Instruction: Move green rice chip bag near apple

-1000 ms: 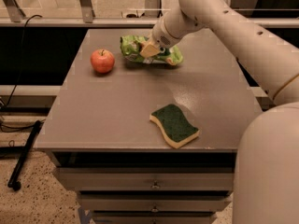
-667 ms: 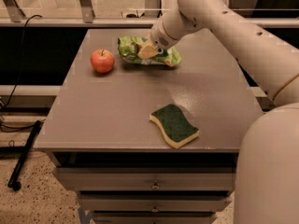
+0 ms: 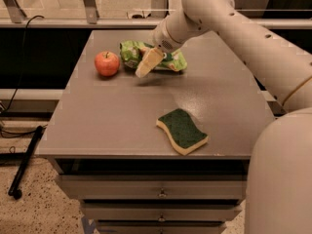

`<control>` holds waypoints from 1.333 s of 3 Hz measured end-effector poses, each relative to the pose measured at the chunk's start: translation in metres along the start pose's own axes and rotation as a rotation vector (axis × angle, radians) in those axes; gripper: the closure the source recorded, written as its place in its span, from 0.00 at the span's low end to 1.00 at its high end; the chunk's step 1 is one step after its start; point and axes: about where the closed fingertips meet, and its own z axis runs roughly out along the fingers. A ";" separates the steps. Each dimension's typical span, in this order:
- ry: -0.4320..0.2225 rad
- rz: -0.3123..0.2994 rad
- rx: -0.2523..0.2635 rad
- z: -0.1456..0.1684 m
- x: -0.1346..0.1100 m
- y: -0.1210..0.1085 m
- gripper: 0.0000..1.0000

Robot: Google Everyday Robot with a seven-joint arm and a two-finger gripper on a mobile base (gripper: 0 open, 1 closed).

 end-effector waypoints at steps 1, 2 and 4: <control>-0.021 -0.002 0.012 -0.010 -0.004 -0.004 0.00; -0.073 0.059 0.075 -0.057 0.015 -0.028 0.00; -0.208 0.219 0.320 -0.195 0.084 -0.060 0.00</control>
Offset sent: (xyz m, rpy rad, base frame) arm 0.0048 -0.1525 0.0810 0.1947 -0.0781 -0.2035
